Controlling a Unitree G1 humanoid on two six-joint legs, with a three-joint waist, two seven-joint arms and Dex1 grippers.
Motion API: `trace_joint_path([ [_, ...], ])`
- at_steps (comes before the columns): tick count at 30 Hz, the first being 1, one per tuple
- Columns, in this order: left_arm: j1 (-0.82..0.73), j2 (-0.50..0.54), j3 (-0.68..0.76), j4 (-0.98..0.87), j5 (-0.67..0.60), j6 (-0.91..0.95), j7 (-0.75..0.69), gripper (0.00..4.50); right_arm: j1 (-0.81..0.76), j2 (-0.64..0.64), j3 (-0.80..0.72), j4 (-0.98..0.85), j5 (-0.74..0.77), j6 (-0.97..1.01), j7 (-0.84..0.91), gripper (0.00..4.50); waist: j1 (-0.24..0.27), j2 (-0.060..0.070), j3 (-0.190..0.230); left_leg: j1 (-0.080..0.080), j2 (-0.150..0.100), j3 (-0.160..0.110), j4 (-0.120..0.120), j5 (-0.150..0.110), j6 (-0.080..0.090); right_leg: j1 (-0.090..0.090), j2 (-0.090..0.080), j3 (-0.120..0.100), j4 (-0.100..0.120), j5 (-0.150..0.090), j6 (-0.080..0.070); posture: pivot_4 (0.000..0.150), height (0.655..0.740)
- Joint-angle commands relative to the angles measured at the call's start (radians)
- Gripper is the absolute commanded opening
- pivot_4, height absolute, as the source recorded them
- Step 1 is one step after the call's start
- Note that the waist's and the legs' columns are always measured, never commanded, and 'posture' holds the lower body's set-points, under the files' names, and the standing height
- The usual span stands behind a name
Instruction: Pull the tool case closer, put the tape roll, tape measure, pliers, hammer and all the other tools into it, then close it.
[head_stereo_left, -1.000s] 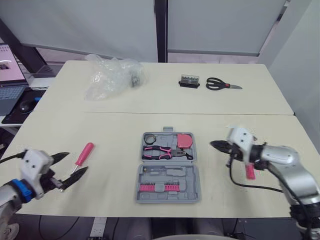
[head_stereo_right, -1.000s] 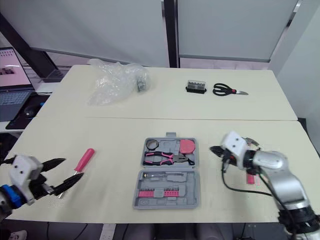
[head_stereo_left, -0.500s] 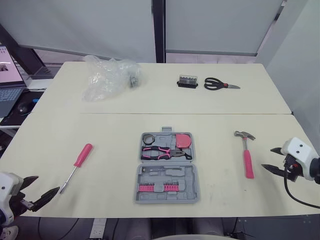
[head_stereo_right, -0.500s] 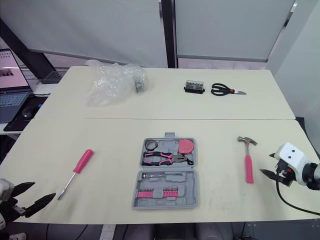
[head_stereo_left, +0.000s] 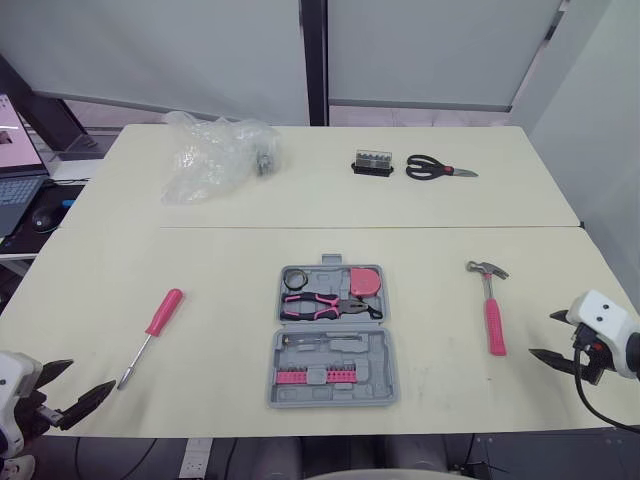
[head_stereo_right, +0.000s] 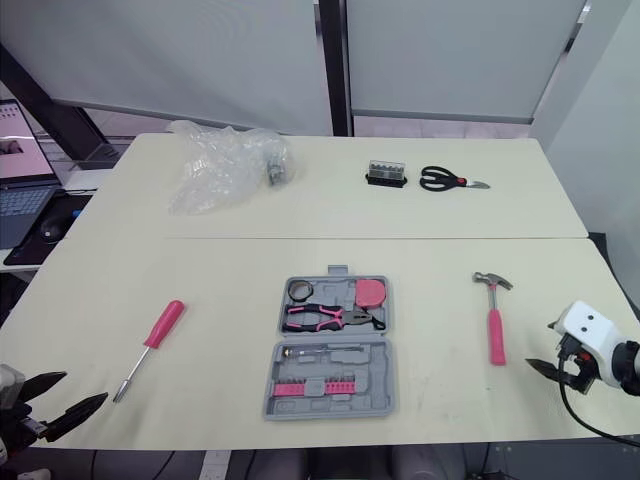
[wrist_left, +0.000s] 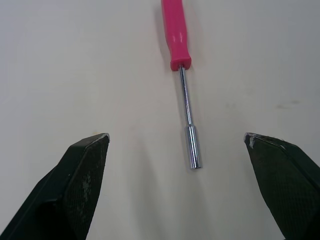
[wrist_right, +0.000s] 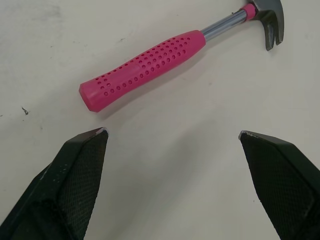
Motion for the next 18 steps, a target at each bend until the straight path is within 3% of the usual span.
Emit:
trace_joint_path([
  [1,0.015,0.031,0.031,-0.006,-0.002,-0.031,-0.024,4.50,0.007,-0.012,-0.037,0.002,-0.006,-0.049,-0.015,4.46,0.000,0.000,0.000,0.000,0.000,0.000,0.000,0.000,0.000,0.000,0.000,0.000,0.000,0.000,0.000,0.150,0.7400],
  [6,-0.010,0.048,-0.058,-0.205,-0.023,0.004,-0.076,4.50,0.005,0.014,-0.059,-0.055,0.041,-0.002,-0.039,4.46,0.004,0.000,0.000,0.000,0.000,0.000,0.000,0.000,0.000,0.001,0.000,0.000,0.000,0.000,0.000,0.150,0.7400],
  [11,-0.154,0.064,-0.198,-0.448,-0.090,0.120,-0.074,4.50,-0.024,0.070,-0.040,-0.188,0.087,0.167,-0.108,4.46,0.012,0.000,-0.001,0.001,0.000,-0.001,0.000,0.000,0.000,0.003,0.000,-0.001,0.000,0.000,0.000,0.150,0.7400],
  [18,-0.366,0.087,-0.393,-0.687,-0.170,0.276,-0.082,4.50,-0.232,0.250,0.046,-0.209,0.086,0.487,-0.368,4.46,-0.003,-0.001,-0.002,0.001,0.000,-0.001,0.001,0.000,0.000,0.004,0.001,0.000,0.000,0.000,0.000,0.150,0.7400],
])
